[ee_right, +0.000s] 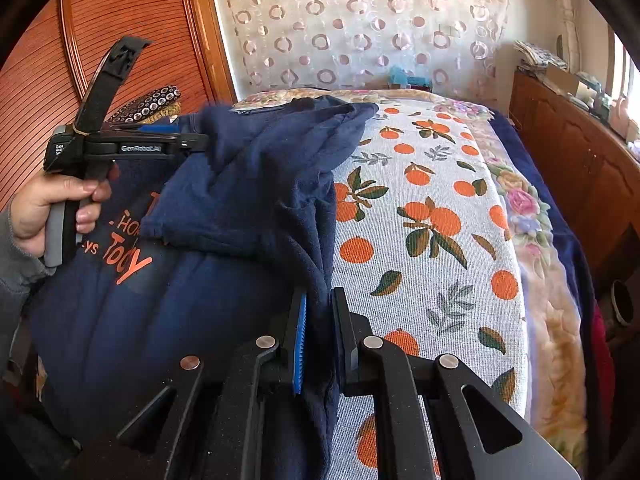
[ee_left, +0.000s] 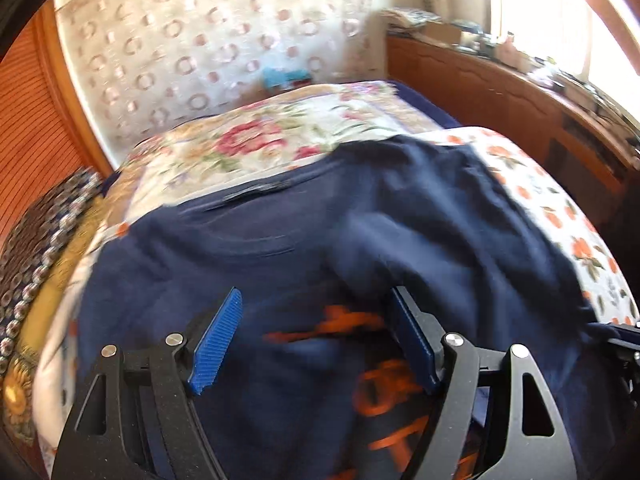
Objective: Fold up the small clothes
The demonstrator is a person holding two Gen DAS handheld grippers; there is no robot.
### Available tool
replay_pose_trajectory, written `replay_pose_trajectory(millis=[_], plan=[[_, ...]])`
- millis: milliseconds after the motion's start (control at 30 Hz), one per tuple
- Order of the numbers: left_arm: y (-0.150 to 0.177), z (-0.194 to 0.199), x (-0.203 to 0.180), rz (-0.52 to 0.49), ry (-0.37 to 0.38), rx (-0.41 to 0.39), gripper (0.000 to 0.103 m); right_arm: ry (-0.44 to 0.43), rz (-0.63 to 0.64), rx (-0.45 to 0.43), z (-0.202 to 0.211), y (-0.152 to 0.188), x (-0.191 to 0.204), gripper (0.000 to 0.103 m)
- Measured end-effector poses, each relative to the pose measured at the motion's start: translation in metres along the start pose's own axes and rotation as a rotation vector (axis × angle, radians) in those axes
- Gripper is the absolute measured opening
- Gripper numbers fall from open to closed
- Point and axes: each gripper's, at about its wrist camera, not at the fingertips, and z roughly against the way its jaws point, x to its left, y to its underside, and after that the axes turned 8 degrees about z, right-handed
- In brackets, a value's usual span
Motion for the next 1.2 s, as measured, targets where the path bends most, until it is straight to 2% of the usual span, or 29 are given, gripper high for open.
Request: replay_pose_trajectory(millis=[133,267,567,700,733,800,867,933,1200], plan=[[0.003,0.01,0.02,0.012,0.013,-0.014,0.076,0.002,0.002,0.0,-0.001,0.0,0.0,0.012],[0.006,0.026,0.028,-0.005,0.061,-0.05,0.076,-0.006,-0.004,-0.002,-0.002,0.0,-0.003,0.012],[0.012,0.052,0.033,-0.044,0.092,-0.075,0.076,-0.006,-0.004,-0.001,-0.001,0.0,-0.003,0.013],[0.017,0.066,0.037,-0.059,0.115,-0.086,0.076,0.007,0.039,-0.016,0.008,-0.008,0.003,0.014],[0.017,0.067,0.038,-0.063,0.115,-0.087,0.076,0.002,0.049,-0.023,0.011,-0.011,0.005,0.018],[0.016,0.069,0.041,-0.07,0.122,-0.09,0.076,-0.008,0.062,-0.047,0.017,-0.022,0.007,0.034],[0.013,0.07,0.046,-0.073,0.125,-0.089,0.076,-0.019,0.066,-0.075,0.02,-0.036,0.007,0.067],[0.01,0.067,0.052,-0.072,0.128,-0.083,0.076,-0.016,0.067,-0.084,0.018,-0.049,0.004,0.072],[-0.007,0.043,0.105,-0.015,0.103,-0.049,0.076,0.012,0.099,-0.014,-0.035,-0.099,-0.018,0.072]])
